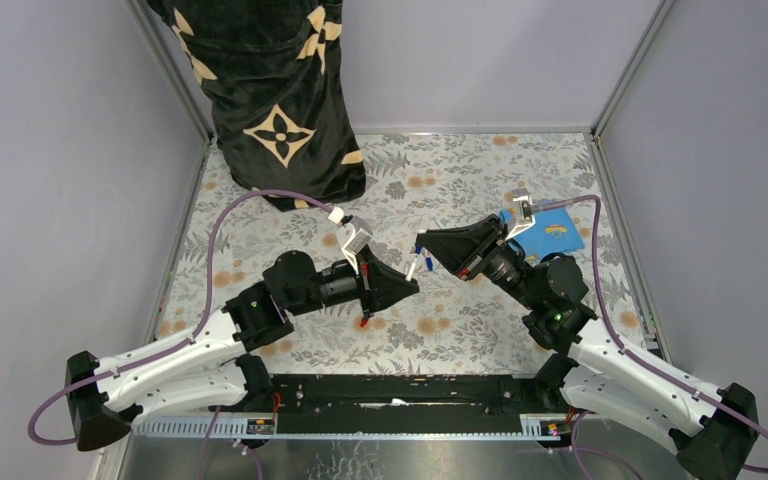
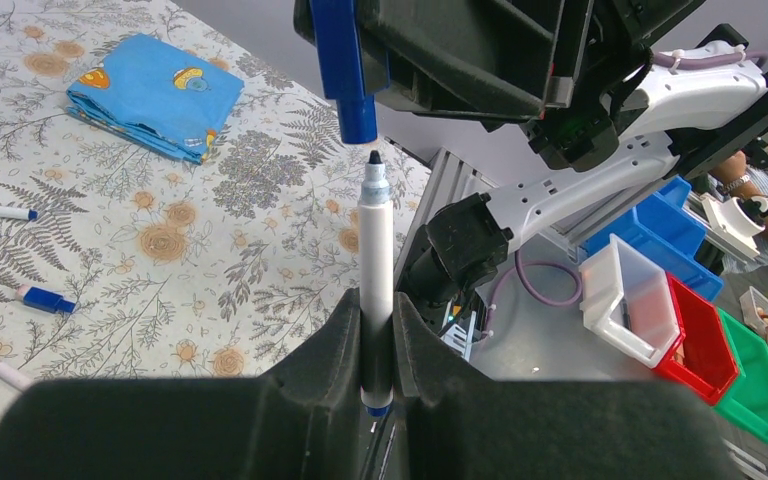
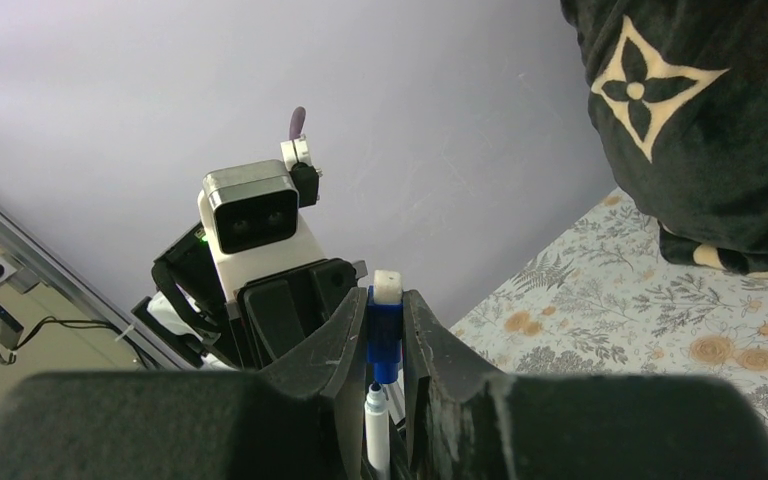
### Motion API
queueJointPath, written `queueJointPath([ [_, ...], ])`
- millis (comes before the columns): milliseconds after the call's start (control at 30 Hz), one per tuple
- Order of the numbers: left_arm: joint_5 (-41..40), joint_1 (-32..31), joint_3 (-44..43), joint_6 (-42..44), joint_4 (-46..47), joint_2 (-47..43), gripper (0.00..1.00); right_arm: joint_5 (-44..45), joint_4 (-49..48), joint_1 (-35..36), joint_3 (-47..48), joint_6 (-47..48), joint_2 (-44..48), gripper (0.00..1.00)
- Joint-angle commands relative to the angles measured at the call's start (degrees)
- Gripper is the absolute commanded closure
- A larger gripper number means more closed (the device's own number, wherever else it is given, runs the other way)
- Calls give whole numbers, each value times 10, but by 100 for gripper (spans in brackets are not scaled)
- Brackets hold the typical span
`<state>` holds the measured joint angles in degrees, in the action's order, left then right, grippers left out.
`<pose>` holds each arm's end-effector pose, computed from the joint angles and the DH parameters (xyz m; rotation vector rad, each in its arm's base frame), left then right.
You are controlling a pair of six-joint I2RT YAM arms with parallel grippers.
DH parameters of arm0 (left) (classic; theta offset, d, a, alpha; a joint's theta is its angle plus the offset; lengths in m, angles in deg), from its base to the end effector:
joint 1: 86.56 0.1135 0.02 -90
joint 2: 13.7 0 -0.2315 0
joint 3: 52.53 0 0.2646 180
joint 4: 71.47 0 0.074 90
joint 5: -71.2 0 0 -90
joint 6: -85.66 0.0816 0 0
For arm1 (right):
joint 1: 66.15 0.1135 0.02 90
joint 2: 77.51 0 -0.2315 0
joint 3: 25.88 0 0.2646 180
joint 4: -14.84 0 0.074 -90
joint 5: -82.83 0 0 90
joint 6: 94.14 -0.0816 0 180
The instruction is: Insert the pens into the pen caps
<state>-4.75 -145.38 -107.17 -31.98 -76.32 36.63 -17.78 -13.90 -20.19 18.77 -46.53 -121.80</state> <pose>0.1328 -0.2577 0.3101 0.6737 1.6225 -1.3398 0.1655 0.1928 0.3518 -0.2227 1.1717 1.4749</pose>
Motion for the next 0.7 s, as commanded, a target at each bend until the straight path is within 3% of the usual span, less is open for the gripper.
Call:
queueJointPath([
  [0, 1, -3, -9, 10, 43, -8, 100, -22, -20, -1, 25, -5, -2, 100],
  [667, -2, -3, -5, 10, 41, -6, 100, 14, -41, -1, 21, -28, 15, 100],
])
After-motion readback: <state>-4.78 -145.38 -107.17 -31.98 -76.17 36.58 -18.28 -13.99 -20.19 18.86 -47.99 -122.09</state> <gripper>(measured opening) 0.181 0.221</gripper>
